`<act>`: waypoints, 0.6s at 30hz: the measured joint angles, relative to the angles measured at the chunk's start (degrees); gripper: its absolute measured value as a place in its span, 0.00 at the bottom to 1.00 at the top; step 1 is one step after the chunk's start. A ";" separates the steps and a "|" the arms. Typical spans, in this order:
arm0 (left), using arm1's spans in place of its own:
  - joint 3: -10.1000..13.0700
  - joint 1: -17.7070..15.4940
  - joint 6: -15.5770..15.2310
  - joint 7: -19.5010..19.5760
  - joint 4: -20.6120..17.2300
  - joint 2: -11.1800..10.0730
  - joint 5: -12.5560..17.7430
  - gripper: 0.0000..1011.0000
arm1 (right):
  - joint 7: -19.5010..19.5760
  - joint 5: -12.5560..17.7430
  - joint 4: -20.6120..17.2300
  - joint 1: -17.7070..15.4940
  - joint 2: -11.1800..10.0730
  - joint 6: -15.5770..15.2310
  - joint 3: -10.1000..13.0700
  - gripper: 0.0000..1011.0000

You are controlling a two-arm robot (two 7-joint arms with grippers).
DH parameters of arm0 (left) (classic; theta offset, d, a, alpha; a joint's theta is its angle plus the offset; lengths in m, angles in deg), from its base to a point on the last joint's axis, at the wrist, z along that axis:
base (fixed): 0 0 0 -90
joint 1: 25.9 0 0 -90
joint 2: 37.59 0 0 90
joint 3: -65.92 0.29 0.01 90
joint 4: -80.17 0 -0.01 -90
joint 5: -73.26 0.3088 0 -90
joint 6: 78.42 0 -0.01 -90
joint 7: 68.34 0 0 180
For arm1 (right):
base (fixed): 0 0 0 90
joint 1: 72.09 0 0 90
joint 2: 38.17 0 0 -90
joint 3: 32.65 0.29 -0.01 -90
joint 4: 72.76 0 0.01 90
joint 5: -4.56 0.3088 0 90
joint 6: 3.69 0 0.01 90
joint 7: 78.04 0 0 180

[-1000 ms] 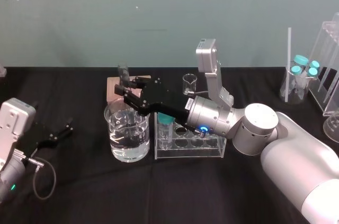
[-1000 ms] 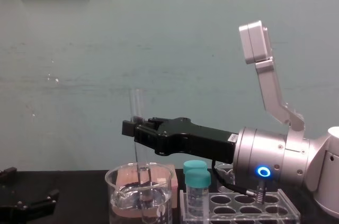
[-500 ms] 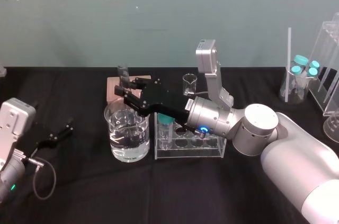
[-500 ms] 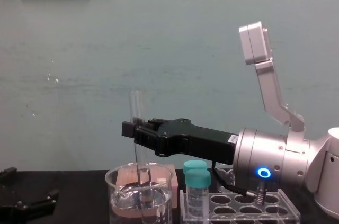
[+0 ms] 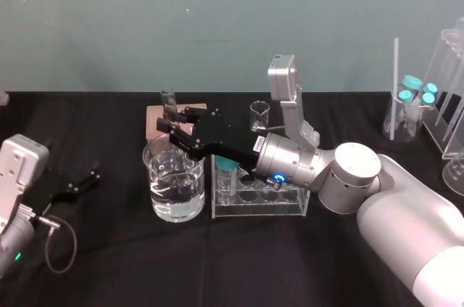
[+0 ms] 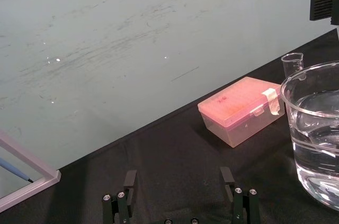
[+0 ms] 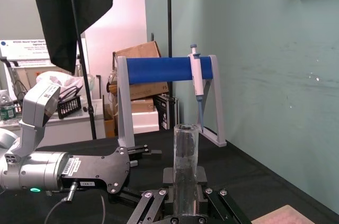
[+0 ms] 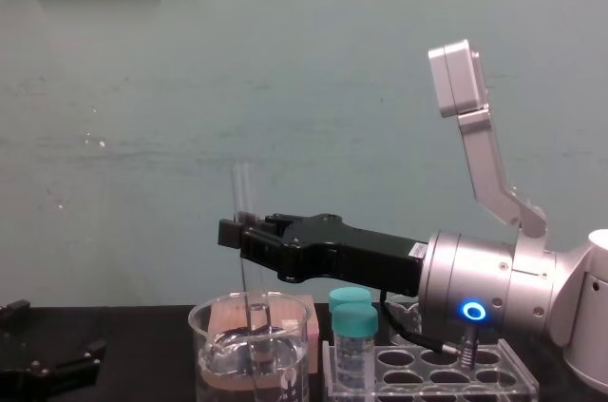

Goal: Hold the test tube with one hand and immerse one end into the beaker, then return it to the test tube rack.

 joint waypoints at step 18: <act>0.00 0.00 0.00 0.00 0.00 0.00 0.00 0.99 | -0.08 0.73 -2.50 1.14 -0.12 2.18 1.16 0.24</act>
